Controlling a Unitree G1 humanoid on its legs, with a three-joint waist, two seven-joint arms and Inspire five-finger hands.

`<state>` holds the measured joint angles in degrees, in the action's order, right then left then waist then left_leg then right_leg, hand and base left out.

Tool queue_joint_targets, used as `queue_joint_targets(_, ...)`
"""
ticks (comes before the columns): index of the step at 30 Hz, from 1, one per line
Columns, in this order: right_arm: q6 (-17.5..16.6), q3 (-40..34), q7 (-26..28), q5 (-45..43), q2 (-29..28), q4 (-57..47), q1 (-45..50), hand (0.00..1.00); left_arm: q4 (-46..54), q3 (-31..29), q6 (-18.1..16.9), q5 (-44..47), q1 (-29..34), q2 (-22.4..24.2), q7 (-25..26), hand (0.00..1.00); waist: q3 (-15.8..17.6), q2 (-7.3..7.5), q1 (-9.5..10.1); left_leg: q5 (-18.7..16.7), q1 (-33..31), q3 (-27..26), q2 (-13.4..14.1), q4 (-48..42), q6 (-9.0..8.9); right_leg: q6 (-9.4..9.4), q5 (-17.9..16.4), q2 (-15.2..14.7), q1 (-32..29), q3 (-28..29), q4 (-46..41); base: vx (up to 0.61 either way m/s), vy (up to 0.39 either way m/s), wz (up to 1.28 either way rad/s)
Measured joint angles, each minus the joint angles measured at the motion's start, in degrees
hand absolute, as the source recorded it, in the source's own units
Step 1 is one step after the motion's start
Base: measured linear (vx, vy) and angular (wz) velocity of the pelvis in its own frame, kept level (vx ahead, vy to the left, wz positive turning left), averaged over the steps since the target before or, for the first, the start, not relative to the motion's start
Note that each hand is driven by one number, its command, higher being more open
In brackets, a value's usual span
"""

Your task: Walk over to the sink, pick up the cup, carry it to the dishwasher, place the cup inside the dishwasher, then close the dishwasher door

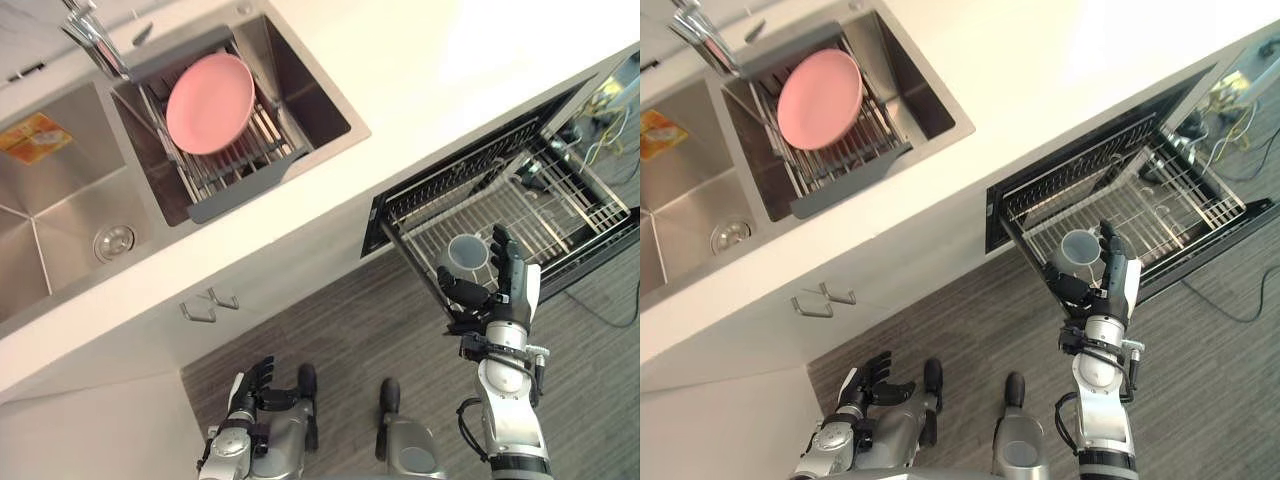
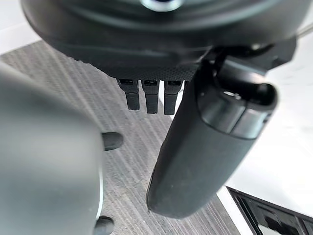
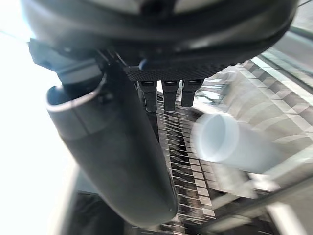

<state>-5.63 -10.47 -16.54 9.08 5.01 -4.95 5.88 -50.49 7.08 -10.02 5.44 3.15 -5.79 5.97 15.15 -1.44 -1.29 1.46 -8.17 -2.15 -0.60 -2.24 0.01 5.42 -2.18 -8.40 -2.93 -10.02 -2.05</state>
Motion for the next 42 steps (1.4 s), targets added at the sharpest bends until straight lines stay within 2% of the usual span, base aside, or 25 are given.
queue_joint_targets(5, -1.55, 2.17, 0.58, 0.15, -0.88, -3.56, 1.61, 0.9, -2.06, -0.55, 0.08, -0.58, 0.53, -0.06, 0.02, 0.9, -3.47, 1.14, 0.03, 0.78, 2.56, -0.01, -0.24, 2.02, -0.22, 0.16, 0.27, -0.12, 2.07, -0.03, 1.16, -0.02, -0.001, -0.01)
queue_joint_targets(8, -1.55, 2.61, 0.95, 0.23, -1.69, -5.25, 1.51, 0.9, -2.54, -0.6, 0.27, -0.58, 0.73, 0.04, 0.03, 0.9, -4.58, 1.18, 0.23, 1.49, 3.52, 0.05, -0.23, 3.63, -0.12, 0.17, 0.29, -0.13, 2.33, -0.05, 1.2, -0.01, -0.001, 0.0)
queue_joint_targets(17, -2.56, 4.66, 1.01, 2.38, -1.65, -10.23, 1.1, 0.9, -2.46, -1.04, 0.44, -0.91, 1.52, -0.16, 0.09, 0.9, -5.63, 1.78, 0.25, 1.68, 5.28, 0.62, -0.23, 4.34, -0.08, 0.17, 0.28, -0.04, 4.34, -0.76, 1.71, 0.0, -0.003, 0.03)
queue_joint_targets(19, -2.56, 5.67, 0.93, 2.38, -1.59, -10.24, 0.89, 0.9, -2.42, -1.06, 0.43, -0.91, 1.51, -0.19, 0.09, 0.9, -5.62, 1.84, 0.3, 1.55, 5.03, 1.73, -0.39, 3.47, -0.08, 0.17, 0.27, -0.09, 5.22, -1.94, 1.86, -0.03, -0.011, 0.3)
queue_joint_targets(24, -2.57, 7.67, 0.45, 2.38, -0.67, -10.22, -2.47, 0.9, -2.02, -1.18, 0.14, -0.86, 1.46, -0.55, 0.22, 0.9, -5.56, 1.78, 0.89, -0.98, -1.11, 5.43, -0.6, -4.62, -0.32, -0.27, -0.04, 0.27, 5.86, -7.01, 1.78, -0.08, -0.016, 0.49)
queue_joint_targets(25, -2.63, 8.35, 0.4, 2.39, -0.03, -10.23, -3.38, 0.9, -2.34, -1.93, 0.17, -0.85, 1.38, -0.74, 0.21, 0.9, -5.54, 1.8, 1.53, -2.48, -1.63, 2.08, 0.29, -5.06, 0.3, -0.38, -0.18, 0.43, 6.04, -8.12, 1.54, -0.09, -0.031, 0.57)
queue_joint_targets(26, -3.08, 8.44, 0.19, 2.39, 0.86, -10.41, -3.74, 0.9, -2.9, -2.37, 0.16, -0.84, 1.18, -0.62, 0.23, 0.9, -5.52, 1.87, 1.37, -2.51, -1.63, -4.34, 2.27, -5.03, 0.39, -0.15, -0.59, -0.08, 6.66, -10.26, 1.51, -0.07, -0.03, 0.7)
queue_joint_targets(27, -3.26, 8.45, 0.01, 2.4, 1.51, -10.39, -3.94, 0.9, -3.19, -2.48, 0.14, -0.84, 0.99, -0.62, 0.22, 0.9, -5.5, 1.89, 1.38, -2.47, -1.74, -7.27, 3.16, -5.62, 0.48, -0.01, -0.83, -0.64, 6.84, -11.17, 1.49, -0.02, 0.02, 0.92)
queue_joint_targets(28, -3.25, 8.22, -0.21, 2.53, 2.95, -10.15, -4.65, 0.9, -3.66, -2.57, 0.15, -0.79, 0.79, -0.38, 0.28, 0.9, -5.6, 1.42, 1.46, -2.29, -2.87, -11.86, 5.27, -7.9, 0.54, 0.34, -1.3, -0.82, 6.83, -12.76, 1.07, 0.01, 0.064, 0.64)
queue_joint_targets(30, -2.88, 8.57, -0.12, 3.18, 3.5, -8.99, -6.4, 0.9, -3.49, -3.39, 0.26, 0.85, 1.09, -0.46, 0.47, 0.9, -5.42, 1.52, 2.62, -2.89, -3.39, -11.89, 5.25, -9.01, 0.31, 0.63, -1.75, -1.21, 6.88, -13.1, 0.53, 0.04, 0.067, 0.29)
queue_joint_targets(32, -2.82, 10.37, 0.35, 4.77, 3.28, -8.35, -7.92, 0.9, -3.16, -3.35, 0.16, 1.47, 0.94, -0.63, 0.68, 0.9, -5.18, 1.9, 3.35, -5.57, -4.02, -11.74, 4.09, -11.72, 0.42, 1.91, -3.12, -2.76, 7.03, -13.56, -1.22, 0.1, 0.123, 0.13)
queue_joint_targets(35, -2.48, 11.1, 0.73, 6.92, 3.07, -6.76, -8.64, 0.9, -2.78, -3.23, 0.21, 1.44, 0.98, -1.13, 0.24, 0.9, -5.03, 2.98, 3.51, -10.17, -3.61, -11.37, 2.45, -16.17, 1.06, 3.94, -7.59, -6.7, 6.96, -14.0, -8.94, 0.15, 0.175, 0.15)
queue_joint_targets(36, -2.18, 11.1, 0.85, 7.22, 3.18, -5.68, -9.21, 0.9, -3.02, -3.24, 0.22, 1.39, 0.97, -1.13, 0.3, 0.9, -4.87, 3.21, 3.33, -11.27, -2.75, -10.96, 1.87, -16.36, 1.49, 3.91, -8.19, -8.32, 5.48, -13.32, -14.63, 0.18, 0.185, 0.1)
queue_joint_targets(37, -1.93, 11.06, 0.92, 7.45, 3.25, -5.06, -9.44, 0.9, -3.2, -3.22, 0.29, 1.41, 1.02, -1.18, 0.28, 0.9, -4.88, 3.2, 3.23, -11.5, -2.06, -10.79, 1.7, -15.99, 1.67, 3.62, -8.02, -9.09, 3.84, -12.5, -18.67, 0.23, 0.215, 0.21)
queue_joint_targets(38, -1.25, 10.81, 0.92, 8.25, 3.36, -4.18, -9.52, 0.9, -3.35, -3.14, 0.31, 1.38, 1.03, -1.57, 0.22, 0.9, -4.73, 3.52, 2.82, -11.78, -0.28, -9.56, 1.09, -15.2, 2.15, 1.57, -6.78, -10.39, 0.89, -9.74, -27.37, 0.21, 0.176, 0.46)
queue_joint_targets(39, -0.99, 10.82, 1.0, 8.91, 3.5, -3.2, -9.52, 0.9, -3.56, -3.08, 0.5, 1.36, 1.25, -1.69, 0.2, 0.9, -4.84, 3.89, 1.9, -11.72, 1.4, -7.8, 0.88, -14.24, 2.59, -1.59, -5.65, -10.5, -2.22, -6.05, -34.67, 0.2, 0.113, 0.59)
queue_joint_targets(40, -0.96, 10.83, 1.15, 9.37, 3.52, -2.88, -9.52, 0.9, -3.62, -3.07, 0.61, 1.35, 1.35, -1.71, 0.23, 0.9, -4.84, 3.89, 1.55, -11.79, 2.31, -6.76, 0.87, -13.6, 2.61, -2.08, -6.98, -9.72, -3.11, -4.49, -36.47, 0.31, 0.08, 0.72)
queue_joint_targets(41, -0.96, 10.83, 1.23, 9.94, 3.73, -2.77, -9.56, 0.9, -3.71, -2.96, 0.87, 1.31, 1.55, -1.83, 0.23, 0.9, -4.87, 3.89, 1.11, -11.7, 4.03, -5.18, 1.13, -12.34, 2.47, -2.34, -10.08, -7.27, -4.46, -2.08, -36.69, 0.39, 0.056, 0.71)
queue_joint_targets(42, -0.98, 10.84, 1.24, 11.03, 4.17, -2.78, -10.01, 0.9, -3.8, -2.95, 0.9, 1.27, 1.61, -1.77, 0.25, 0.9, -4.9, 3.79, 1.01, -11.68, 5.41, -3.58, 1.34, -11.09, 2.41, -2.77, -11.62, -4.51, -6.06, -0.22, -34.73, 0.4, 0.027, 0.72)
